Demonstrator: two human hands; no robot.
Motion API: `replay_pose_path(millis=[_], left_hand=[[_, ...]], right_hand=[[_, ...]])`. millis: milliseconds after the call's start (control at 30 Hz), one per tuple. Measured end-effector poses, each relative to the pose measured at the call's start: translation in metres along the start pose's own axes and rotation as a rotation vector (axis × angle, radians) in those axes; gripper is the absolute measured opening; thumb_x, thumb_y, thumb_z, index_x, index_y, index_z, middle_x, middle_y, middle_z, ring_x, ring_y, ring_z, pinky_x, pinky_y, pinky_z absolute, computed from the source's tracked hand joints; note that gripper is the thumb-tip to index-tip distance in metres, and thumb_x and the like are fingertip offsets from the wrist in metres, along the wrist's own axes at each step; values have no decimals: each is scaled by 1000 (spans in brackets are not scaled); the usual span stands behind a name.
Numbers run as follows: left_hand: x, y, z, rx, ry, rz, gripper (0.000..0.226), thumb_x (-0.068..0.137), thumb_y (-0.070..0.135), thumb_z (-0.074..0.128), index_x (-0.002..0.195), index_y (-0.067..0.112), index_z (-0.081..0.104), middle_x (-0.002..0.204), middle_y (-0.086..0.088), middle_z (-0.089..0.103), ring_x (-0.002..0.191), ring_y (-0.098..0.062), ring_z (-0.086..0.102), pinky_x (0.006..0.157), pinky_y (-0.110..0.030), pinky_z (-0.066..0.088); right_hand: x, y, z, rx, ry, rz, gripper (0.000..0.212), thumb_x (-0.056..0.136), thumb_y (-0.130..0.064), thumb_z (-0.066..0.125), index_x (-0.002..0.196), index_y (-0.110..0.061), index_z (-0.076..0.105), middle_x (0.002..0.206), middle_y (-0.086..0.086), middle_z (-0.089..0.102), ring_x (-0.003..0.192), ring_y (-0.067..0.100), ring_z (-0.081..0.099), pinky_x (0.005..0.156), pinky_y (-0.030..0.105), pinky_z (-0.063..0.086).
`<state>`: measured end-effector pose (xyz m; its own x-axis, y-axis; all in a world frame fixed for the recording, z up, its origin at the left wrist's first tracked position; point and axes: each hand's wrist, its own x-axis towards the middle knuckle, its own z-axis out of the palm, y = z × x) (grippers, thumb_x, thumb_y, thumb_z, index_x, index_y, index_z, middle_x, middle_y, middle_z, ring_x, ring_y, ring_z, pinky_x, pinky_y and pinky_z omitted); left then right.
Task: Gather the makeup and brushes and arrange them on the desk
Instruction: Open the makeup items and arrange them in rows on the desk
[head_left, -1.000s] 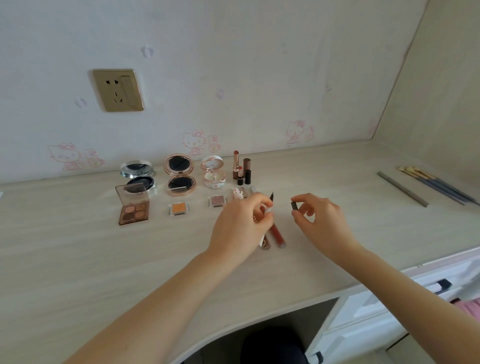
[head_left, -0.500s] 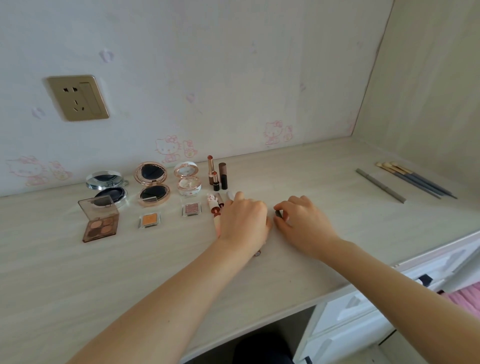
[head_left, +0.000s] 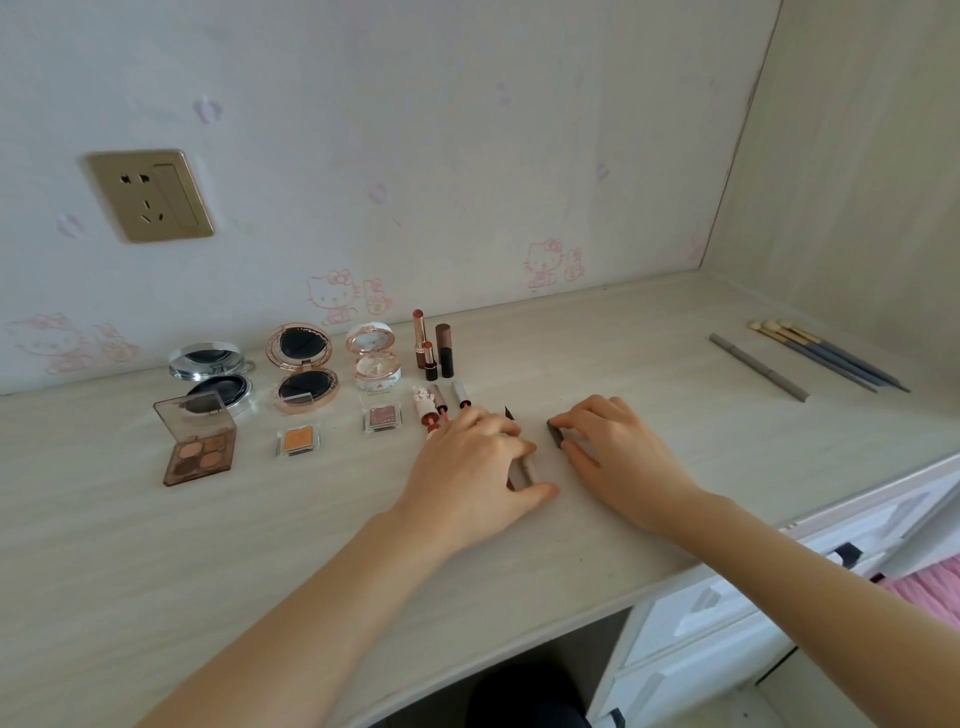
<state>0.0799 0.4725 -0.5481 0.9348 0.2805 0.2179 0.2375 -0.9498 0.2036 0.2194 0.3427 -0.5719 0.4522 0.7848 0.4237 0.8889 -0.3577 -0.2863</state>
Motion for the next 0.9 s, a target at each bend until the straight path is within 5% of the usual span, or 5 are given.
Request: replay_pose_path(millis=[500, 900], left_hand=[[14, -15, -3, 19, 54, -120, 38, 80, 54, 56, 104, 28, 69, 104, 11, 64, 106, -15, 48, 83, -28, 42], [17, -25, -1, -9, 69, -131, 37, 76, 54, 55, 95, 26, 69, 97, 9, 64, 104, -16, 49, 84, -31, 46]], right_hand=[[31, -24, 21, 145, -64, -13, 25, 90, -11, 54, 111, -15, 67, 106, 3, 64, 105, 21, 51, 85, 35, 48], [36, -22, 27, 176, -17, -66, 23, 87, -7, 58, 107, -12, 68, 100, 4, 67, 101, 23, 54, 83, 32, 48]])
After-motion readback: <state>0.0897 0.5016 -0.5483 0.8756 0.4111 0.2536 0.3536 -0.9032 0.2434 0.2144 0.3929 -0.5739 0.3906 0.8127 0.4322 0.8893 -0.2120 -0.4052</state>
